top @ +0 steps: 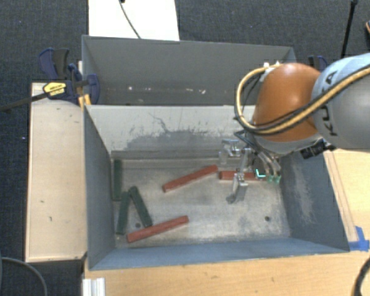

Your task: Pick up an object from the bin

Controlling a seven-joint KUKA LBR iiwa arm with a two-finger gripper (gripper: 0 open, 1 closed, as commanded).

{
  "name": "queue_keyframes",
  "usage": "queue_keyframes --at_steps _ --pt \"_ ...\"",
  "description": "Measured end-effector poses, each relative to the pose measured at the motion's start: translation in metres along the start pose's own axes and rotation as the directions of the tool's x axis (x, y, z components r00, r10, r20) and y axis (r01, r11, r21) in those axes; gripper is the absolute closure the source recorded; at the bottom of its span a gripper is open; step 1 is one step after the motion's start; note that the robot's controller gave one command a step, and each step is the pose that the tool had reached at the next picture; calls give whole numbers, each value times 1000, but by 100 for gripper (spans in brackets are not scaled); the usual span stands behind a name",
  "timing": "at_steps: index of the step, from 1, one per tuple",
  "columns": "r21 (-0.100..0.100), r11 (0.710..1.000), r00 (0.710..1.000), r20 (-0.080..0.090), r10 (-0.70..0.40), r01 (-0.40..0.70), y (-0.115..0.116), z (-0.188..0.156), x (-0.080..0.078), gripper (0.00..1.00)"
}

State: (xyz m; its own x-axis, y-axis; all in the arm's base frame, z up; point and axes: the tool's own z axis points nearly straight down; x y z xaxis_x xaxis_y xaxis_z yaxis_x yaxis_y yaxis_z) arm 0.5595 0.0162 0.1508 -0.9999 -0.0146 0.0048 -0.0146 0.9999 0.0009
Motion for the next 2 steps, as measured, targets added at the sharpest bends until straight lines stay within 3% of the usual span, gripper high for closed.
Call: queue_keyframes --at_steps 1,2 --pt "-1 993 993 3 122 -122 -3 83 -24 0" --pt "-1 993 993 10 121 -121 -3 78 -26 100"
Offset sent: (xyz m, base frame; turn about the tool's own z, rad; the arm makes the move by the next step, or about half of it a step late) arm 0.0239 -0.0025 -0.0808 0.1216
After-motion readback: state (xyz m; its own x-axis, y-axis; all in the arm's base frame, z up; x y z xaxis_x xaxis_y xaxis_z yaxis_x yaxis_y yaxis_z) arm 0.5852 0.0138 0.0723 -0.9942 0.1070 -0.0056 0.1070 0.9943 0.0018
